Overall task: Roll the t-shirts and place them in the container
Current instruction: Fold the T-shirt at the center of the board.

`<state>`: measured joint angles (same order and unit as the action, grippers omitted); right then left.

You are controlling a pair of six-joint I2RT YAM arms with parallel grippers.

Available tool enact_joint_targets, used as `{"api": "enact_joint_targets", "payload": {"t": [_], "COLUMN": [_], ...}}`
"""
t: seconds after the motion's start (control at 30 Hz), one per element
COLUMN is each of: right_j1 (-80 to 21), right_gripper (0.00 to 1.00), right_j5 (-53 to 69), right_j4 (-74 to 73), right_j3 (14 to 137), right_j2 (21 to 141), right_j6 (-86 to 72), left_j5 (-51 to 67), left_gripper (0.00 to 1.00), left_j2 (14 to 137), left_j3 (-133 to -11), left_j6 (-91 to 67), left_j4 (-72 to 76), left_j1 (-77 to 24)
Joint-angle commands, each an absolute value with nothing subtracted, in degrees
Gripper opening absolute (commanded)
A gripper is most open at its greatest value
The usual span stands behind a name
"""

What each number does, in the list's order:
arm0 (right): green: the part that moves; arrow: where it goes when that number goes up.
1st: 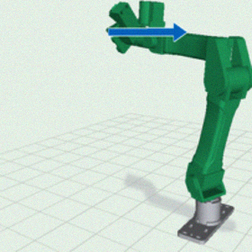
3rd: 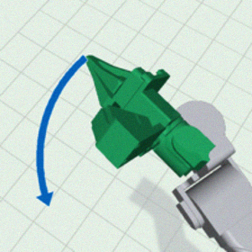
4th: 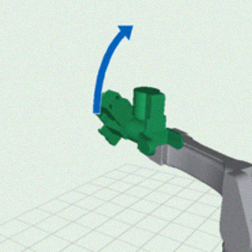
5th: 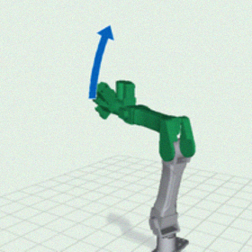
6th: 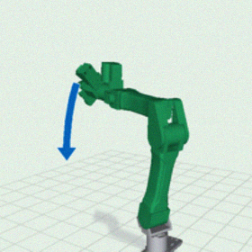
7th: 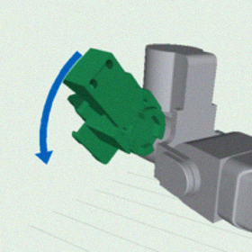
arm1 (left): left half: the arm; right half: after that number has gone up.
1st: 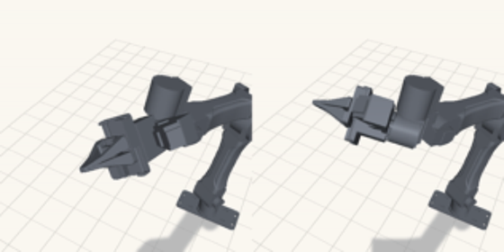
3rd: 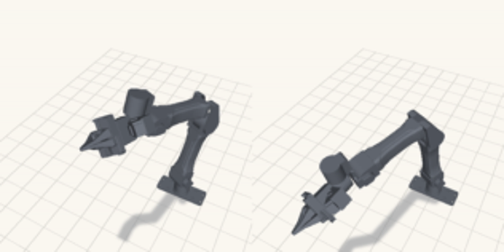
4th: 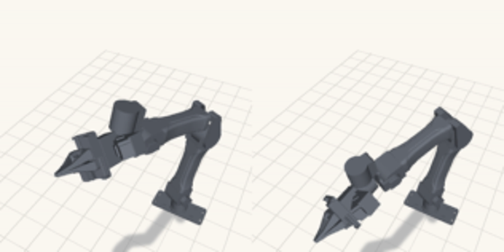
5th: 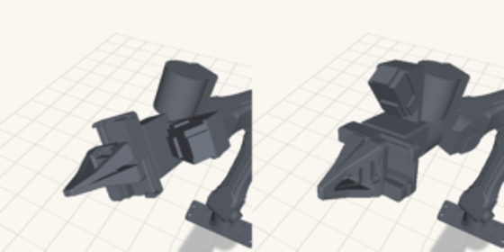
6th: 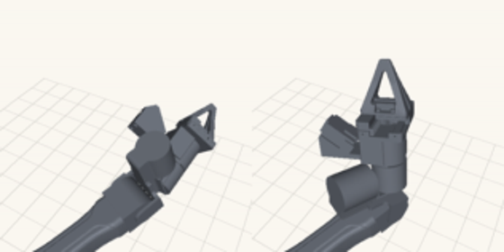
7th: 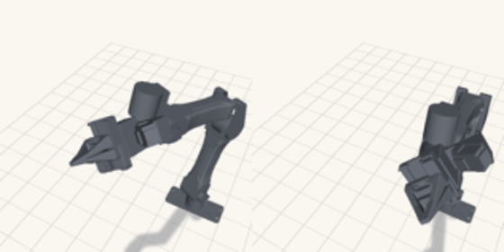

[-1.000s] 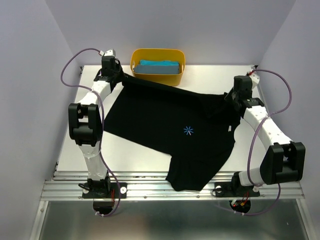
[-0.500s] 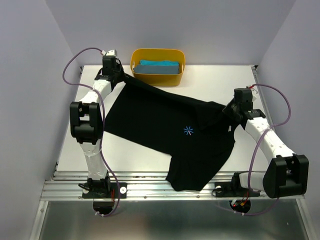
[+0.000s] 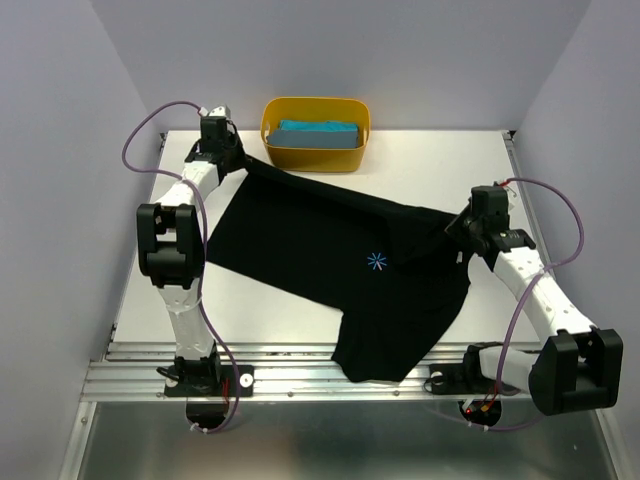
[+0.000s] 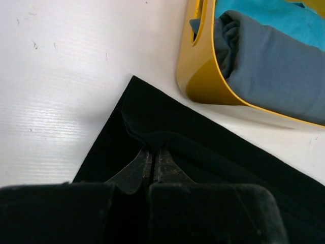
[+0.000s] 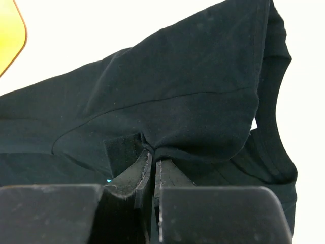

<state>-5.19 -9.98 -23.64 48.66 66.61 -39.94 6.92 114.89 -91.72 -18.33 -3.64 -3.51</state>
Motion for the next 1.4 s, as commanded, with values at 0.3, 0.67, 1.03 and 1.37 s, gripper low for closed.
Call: {"api": "enact_joint_targets", "payload": {"t": [0.3, 0.67, 1.03, 1.37], "right_j1": [-4.48, -4.48, -13.09, -16.87], "right_gripper": [0.29, 0.73, 0.63, 0.53], "right_j5": [-2.13, -6.59, -10.45, -18.19], "right_j4": [-26.71, -36.04, -28.65, -28.74], "right_j3": [41.67, 43.85, 52.20, 58.79], "right_j2": [59.95, 53.79, 68.89, 83.66], "right_j6": [-42.18, -41.75, -35.42, -34.01], "left_j5": [5.80, 5.45, 9.58, 6.50], "left_gripper": [0.07, 0.91, 0.88, 0.71], "left_j2": [111.70, 107.06, 106.43, 107.58], "left_j3": [-89.29, -86.75, -78.50, -76.20], "left_j6": [-17.76, -18.63, -24.25, -27.07], "left_j4": [-10.60, -14.77, -9.67, -8.00], "left_j1": [-1.50, -1.05, -4.30, -5.10]}}
